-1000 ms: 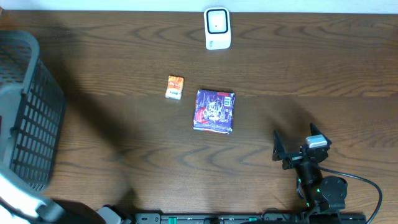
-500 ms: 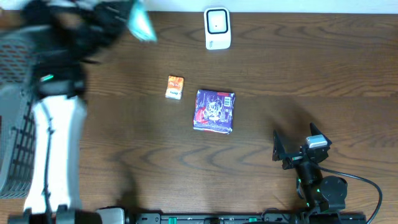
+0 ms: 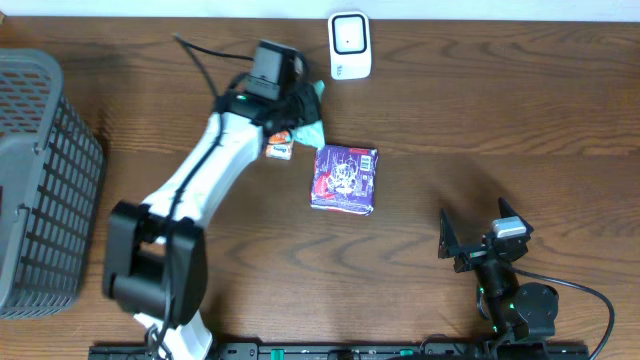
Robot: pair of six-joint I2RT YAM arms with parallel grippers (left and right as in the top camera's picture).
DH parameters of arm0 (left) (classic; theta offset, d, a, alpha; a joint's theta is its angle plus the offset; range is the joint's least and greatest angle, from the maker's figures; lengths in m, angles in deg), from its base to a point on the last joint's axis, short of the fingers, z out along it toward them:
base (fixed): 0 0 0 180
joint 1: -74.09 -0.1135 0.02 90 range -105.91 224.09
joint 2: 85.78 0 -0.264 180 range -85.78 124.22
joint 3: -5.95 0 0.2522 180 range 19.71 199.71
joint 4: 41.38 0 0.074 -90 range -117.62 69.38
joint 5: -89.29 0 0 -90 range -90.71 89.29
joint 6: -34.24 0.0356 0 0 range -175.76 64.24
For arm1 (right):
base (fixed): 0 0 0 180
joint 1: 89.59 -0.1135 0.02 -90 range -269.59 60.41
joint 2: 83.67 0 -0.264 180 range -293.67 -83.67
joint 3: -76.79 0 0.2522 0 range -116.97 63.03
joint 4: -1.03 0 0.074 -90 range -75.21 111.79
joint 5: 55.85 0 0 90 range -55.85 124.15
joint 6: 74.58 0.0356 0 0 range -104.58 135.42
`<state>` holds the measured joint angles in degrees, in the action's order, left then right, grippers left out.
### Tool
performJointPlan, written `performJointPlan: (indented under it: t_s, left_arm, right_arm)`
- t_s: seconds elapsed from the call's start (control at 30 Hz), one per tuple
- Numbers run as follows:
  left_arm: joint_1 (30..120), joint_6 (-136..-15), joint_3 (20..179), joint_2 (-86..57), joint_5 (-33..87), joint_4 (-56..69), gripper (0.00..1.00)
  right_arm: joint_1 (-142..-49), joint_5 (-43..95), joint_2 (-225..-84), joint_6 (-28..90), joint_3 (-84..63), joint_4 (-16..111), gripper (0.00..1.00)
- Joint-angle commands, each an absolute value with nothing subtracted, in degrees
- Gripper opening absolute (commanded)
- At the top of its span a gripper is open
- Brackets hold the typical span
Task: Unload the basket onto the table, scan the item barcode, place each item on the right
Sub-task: 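Carry the green wrapper beside the orange box and release it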
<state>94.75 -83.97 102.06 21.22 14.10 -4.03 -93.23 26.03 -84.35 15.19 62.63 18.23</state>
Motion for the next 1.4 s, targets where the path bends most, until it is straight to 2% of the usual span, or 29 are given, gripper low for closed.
performJointPlan:
  t_s: [0.0,0.23,0.3,0.33,0.37,0.53,0.7,0.77,0.83,0.93,1.07,1.2,1.27,1.37]
  left_arm:
    - [95.8,-82.3,102.7,23.2,11.4,-4.1,0.09]
    - [94.7,-79.3,102.7,23.2,4.8,-2.7,0.11]
    - [94.3,-79.3,102.7,23.2,4.8,-1.2,0.17]
    - [94.3,-79.3,102.7,23.2,4.8,-0.6,0.27]
    - [94.4,-79.3,102.7,23.2,4.8,0.0,0.32]
    - [94.3,-78.9,102.8,22.5,5.4,1.3,0.40]
    - [93.2,-73.0,103.5,17.4,7.0,0.3,0.50]
    - [91.8,-70.2,103.6,13.6,6.5,-1.2,0.65]
    - [89.5,-68.8,103.6,8.7,3.2,-3.4,0.73]
    - [84.4,-68.2,103.6,1.7,-4.9,-7.4,0.79]
    - [73.4,-65.8,103.6,-5.2,-13.7,-12.7,0.79]
    - [60.1,-58.6,103.6,-7.1,-13.9,-15.4,0.80]
    - [53.1,-58.1,103.6,-6.3,-13.9,-15.8,0.89]
    - [42.6,-54.2,103.6,-3.4,-13.9,-14.8,0.90]
  right_arm:
    - [-92.9,25.7,-84.1,15.6,62.7,18.4,0.99]
    - [-92.9,25.7,-84.1,15.6,62.7,18.5,0.99]
    - [-92.9,25.7,-84.1,15.6,62.7,18.4,0.99]
    - [-92.9,25.7,-84.1,15.6,62.7,18.5,0.99]
    - [-92.9,25.7,-84.1,15.6,62.7,18.4,0.99]
    - [-92.9,25.7,-84.1,15.6,62.7,18.5,0.99]
    - [-92.9,25.7,-84.1,15.6,62.7,18.4,0.99]
    - [-92.9,25.7,-84.1,15.6,62.7,18.5,0.99]
    - [-92.9,25.7,-84.1,15.6,62.7,18.5,0.99]
    - [-92.9,25.7,-84.1,15.6,62.7,18.5,0.99]
    - [-92.9,25.7,-84.1,15.6,62.7,18.5,0.99]
    - [-92.9,25.7,-84.1,15.6,62.7,18.5,0.99]
    - [-92.9,25.7,-84.1,15.6,62.7,18.4,0.99]
    - [-92.9,25.7,-84.1,15.6,62.7,18.5,0.99]
